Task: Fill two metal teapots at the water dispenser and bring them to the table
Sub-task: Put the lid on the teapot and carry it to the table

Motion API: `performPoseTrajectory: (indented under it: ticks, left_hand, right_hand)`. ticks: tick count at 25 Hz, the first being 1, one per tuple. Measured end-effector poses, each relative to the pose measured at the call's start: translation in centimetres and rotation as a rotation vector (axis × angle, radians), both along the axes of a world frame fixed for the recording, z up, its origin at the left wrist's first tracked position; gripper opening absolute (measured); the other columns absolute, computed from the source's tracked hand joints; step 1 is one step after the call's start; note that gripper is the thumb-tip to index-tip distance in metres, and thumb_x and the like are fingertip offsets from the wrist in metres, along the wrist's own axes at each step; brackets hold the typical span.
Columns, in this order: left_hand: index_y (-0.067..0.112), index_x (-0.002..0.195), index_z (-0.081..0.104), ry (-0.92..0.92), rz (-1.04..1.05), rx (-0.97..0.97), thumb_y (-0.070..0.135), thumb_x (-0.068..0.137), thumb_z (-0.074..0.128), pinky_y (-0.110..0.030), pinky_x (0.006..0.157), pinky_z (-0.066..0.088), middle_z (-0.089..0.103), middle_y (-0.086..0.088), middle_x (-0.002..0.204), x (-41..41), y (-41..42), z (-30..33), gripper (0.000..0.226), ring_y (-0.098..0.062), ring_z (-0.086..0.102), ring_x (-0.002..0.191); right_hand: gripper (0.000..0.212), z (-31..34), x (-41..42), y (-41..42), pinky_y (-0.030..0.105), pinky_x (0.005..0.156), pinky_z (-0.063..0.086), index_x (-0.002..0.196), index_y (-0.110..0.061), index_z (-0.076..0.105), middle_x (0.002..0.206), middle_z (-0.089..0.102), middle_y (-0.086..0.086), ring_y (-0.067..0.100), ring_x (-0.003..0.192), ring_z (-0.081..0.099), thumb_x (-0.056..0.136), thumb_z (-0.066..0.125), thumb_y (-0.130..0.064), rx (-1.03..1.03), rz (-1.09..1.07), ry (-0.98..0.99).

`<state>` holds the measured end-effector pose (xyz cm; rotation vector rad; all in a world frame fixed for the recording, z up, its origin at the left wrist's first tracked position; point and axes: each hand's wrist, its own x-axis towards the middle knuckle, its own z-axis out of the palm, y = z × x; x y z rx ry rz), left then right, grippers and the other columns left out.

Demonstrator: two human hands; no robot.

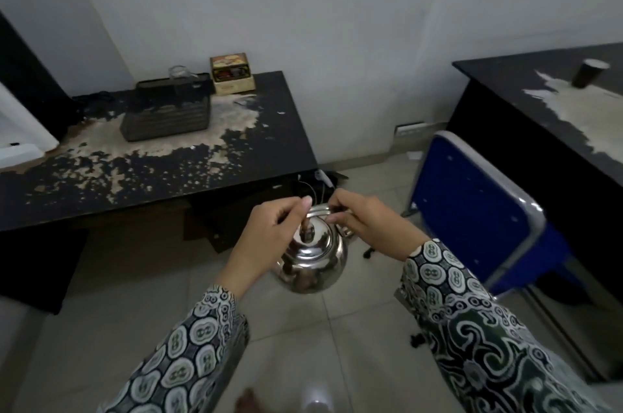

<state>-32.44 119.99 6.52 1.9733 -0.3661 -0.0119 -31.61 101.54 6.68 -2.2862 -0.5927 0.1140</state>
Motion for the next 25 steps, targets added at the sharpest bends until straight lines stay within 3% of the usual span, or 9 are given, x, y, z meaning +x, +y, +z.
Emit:
performPoseTrajectory:
  ticks: [4, 7, 12, 15, 18, 20, 23, 25]
  left_hand:
    - [0.022, 0.050, 0.052, -0.018, -0.019, -0.031, 0.029, 0.094, 0.052, -0.031, 0.056, 0.036, 0.047, 0.002, 0.048, -4.0, -9.4, 0.3, 0.045, -0.016, 0.042, 0.050]
    - [0.019, 0.052, 0.052, -0.049, -0.055, -0.069, 0.029, 0.094, 0.052, -0.031, 0.055, 0.034, 0.044, -0.009, 0.051, -6.7, -15.8, 1.1, 0.044, -0.019, 0.039, 0.050]
    - [0.012, 0.055, 0.053, -0.052, -0.181, -0.128, 0.025, 0.094, 0.051, -0.030, 0.050, 0.031, 0.042, -0.010, 0.051, -9.5, -25.2, 3.8, 0.042, -0.020, 0.035, 0.048]
    - [0.018, 0.057, 0.055, -0.038, -0.288, -0.135, 0.027, 0.095, 0.050, -0.034, 0.047, 0.027, 0.038, -0.007, 0.050, -9.6, -29.7, 5.0, 0.040, -0.022, 0.032, 0.048]
    - [0.020, 0.060, 0.057, 0.004, -0.372, -0.188, 0.030, 0.092, 0.049, -0.022, 0.045, 0.026, 0.034, 0.004, 0.046, -8.6, -34.1, 5.3, 0.035, -0.014, 0.028, 0.044]
    - [0.017, 0.062, 0.059, 0.020, -0.401, -0.195, 0.029, 0.091, 0.048, -0.016, 0.044, 0.027, 0.034, 0.009, 0.044, -7.7, -37.4, 5.4, 0.033, -0.008, 0.027, 0.042]
    - [0.012, 0.063, 0.060, 0.029, -0.403, -0.192, 0.029, 0.089, 0.049, -0.015, 0.043, 0.030, 0.036, 0.008, 0.041, -5.9, -42.9, 5.5, 0.033, -0.007, 0.031, 0.041]
    - [0.015, 0.062, 0.061, 0.035, -0.407, -0.172, 0.033, 0.087, 0.053, -0.014, 0.045, 0.032, 0.039, 0.006, 0.041, -4.9, -46.0, 5.5, 0.032, -0.006, 0.035, 0.041]
  right_hand:
    - [0.014, 0.6, -5.2, -9.5, 0.031, 0.068, 0.045, 0.090, -0.009, 0.050, 0.078, 0.056, 0.003, 0.020, 0.071, 0.054, 0.092, 0.050, -0.023, -0.023, -0.012, -0.038]
    - [0.015, 1.3, -8.6, -16.0, 0.044, 0.070, 0.050, 0.091, -0.011, 0.051, 0.083, 0.061, 0.007, 0.024, 0.074, 0.058, 0.091, 0.050, -0.027, 0.006, -0.060, -0.064]
    - [0.009, 3.1, -12.7, -25.0, 0.029, 0.066, 0.047, 0.087, -0.015, 0.050, 0.074, 0.057, -0.001, 0.019, 0.070, 0.057, 0.091, 0.052, -0.023, 0.112, -0.181, -0.131]
    - [0.011, 3.9, -13.5, -29.5, 0.035, 0.065, 0.048, 0.086, -0.014, 0.052, 0.074, 0.057, -0.001, 0.020, 0.069, 0.057, 0.091, 0.052, -0.023, 0.153, -0.232, -0.196]
    - [0.018, 4.0, -13.0, -34.2, 0.036, 0.063, 0.048, 0.088, -0.006, 0.055, 0.074, 0.058, 0.002, 0.021, 0.067, 0.057, 0.091, 0.052, -0.023, 0.186, -0.254, -0.271]
    - [0.019, 4.0, -12.3, -37.5, 0.029, 0.062, 0.047, 0.088, -0.001, 0.055, 0.072, 0.056, -0.003, 0.018, 0.067, 0.056, 0.090, 0.051, -0.019, 0.211, -0.259, -0.296]
    - [0.019, 4.1, -10.5, -43.0, 0.017, 0.061, 0.041, 0.087, 0.001, 0.054, 0.072, 0.052, -0.009, 0.010, 0.066, 0.052, 0.090, 0.051, -0.017, 0.204, -0.265, -0.277]
    - [0.017, 4.0, -9.5, -46.3, 0.018, 0.061, 0.040, 0.089, 0.000, 0.055, 0.073, 0.053, -0.006, 0.008, 0.067, 0.051, 0.090, 0.051, -0.017, 0.181, -0.268, -0.238]
